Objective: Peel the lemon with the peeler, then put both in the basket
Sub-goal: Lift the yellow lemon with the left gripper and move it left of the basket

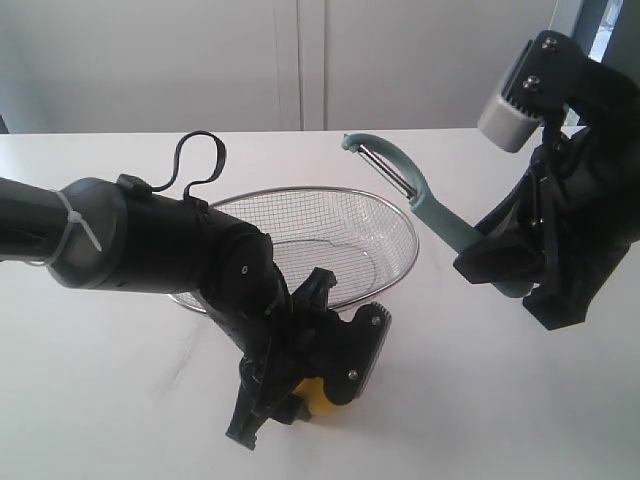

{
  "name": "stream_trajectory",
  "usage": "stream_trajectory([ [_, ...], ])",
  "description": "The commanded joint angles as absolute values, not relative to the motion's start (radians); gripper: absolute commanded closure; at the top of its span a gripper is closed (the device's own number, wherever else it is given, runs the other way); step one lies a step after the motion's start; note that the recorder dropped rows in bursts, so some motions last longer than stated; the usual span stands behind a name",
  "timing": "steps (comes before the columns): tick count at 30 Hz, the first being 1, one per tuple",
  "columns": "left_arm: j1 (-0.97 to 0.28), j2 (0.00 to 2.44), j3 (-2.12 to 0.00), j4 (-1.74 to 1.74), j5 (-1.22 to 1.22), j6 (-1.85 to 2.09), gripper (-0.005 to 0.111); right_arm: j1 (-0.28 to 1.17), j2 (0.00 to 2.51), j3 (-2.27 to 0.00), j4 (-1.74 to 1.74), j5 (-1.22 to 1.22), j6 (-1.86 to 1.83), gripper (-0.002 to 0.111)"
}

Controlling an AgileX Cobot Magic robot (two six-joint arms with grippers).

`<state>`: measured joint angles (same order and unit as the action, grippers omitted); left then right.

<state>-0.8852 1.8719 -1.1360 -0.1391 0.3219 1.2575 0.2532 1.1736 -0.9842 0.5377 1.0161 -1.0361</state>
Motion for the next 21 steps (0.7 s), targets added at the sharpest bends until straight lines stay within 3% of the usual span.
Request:
stream_trajectory([
  [1, -0.884, 1.874, -1.14, -0.155, 0.342, 1.248, 0.065, 0.249, 1.171, -0.981, 0.546, 1.012, -1.034, 0.108],
  [14, -0.884, 1.855, -1.14, -0.155, 0.357, 1.2, 0.104, 0.249, 1.171, -0.981, 0.546, 1.012, -1.034, 0.108],
  [21, -0.884, 1.795, -1.14, -0.206, 0.384, 1.17, 0.107, 0.249, 1.171, -0.981, 0.546, 1.012, -1.034, 0.108],
])
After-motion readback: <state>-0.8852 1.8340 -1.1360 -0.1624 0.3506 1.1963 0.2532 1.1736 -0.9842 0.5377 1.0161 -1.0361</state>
